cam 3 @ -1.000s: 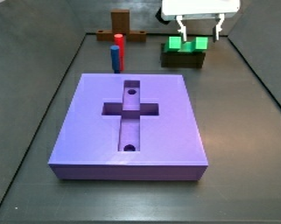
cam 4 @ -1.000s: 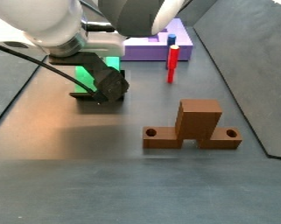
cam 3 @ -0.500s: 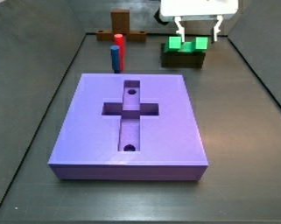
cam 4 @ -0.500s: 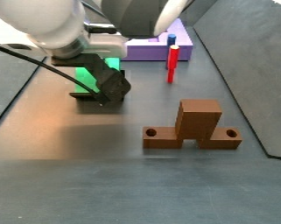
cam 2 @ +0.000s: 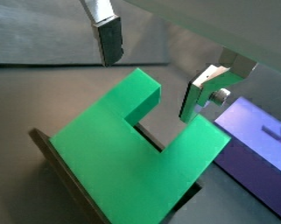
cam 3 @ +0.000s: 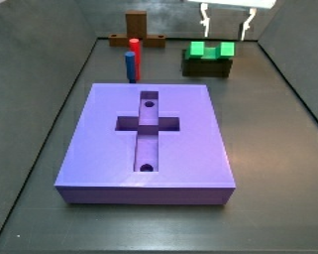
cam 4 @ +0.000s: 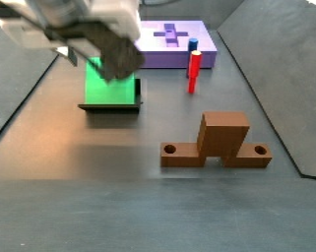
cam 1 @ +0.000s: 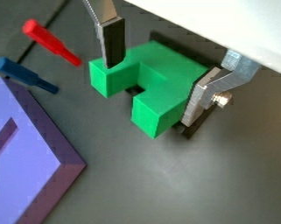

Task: Pick up the green object. Move up. Place the green object on the fixture. Regrasp the green object. Move to above the board. Insert the green object.
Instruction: Regrasp the green object.

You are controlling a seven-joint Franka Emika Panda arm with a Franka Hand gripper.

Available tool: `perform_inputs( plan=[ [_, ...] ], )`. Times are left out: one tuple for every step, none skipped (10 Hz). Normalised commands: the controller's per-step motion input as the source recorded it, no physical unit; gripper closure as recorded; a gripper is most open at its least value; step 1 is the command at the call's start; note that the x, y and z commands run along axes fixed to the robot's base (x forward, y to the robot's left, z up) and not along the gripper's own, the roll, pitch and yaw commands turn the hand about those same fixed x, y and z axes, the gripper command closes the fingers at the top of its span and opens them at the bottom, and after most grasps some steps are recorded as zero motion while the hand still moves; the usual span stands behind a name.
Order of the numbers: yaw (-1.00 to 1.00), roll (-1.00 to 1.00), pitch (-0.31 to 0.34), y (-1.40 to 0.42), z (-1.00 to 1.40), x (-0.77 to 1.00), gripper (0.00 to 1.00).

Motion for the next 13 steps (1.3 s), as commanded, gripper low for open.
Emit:
perform_inputs(
  plan=[
    [0.64, 0.73, 0.169, 0.00, 0.40, 0.12, 0.00],
    [0.58, 0.43, 0.049, 0.13, 0.75, 0.15, 0.00],
    [0.49, 0.26, -0.006, 0.13, 0.94, 0.00, 0.00],
    [0.41, 0.57, -0.423, 0.00, 0.77, -0.05, 0.00],
    [0.35, 0.87, -0.600, 0.00, 0.49, 0.00, 0.00],
    [0.43, 1.00, -0.694, -0.11, 0.23, 0.00, 0.00],
    [0.48, 1.00, -0.463, -0.06, 0.10, 0.09, 0.00],
    [0.43, 1.00, -0.180, 0.00, 0.03, 0.06, 0.00],
    [0.42, 1.00, -0.060, 0.00, 0.00, 0.03, 0.00],
    [0.06, 1.00, 0.131, -0.06, 0.06, 0.35, 0.00],
    [-0.23, 1.00, 0.486, 0.00, 0.11, 0.03, 0.00],
    [-0.38, 1.00, 0.580, 0.00, 0.12, -0.03, 0.00],
    [-0.48, 0.87, 0.709, 0.00, 0.13, -0.17, 0.00]
  ],
)
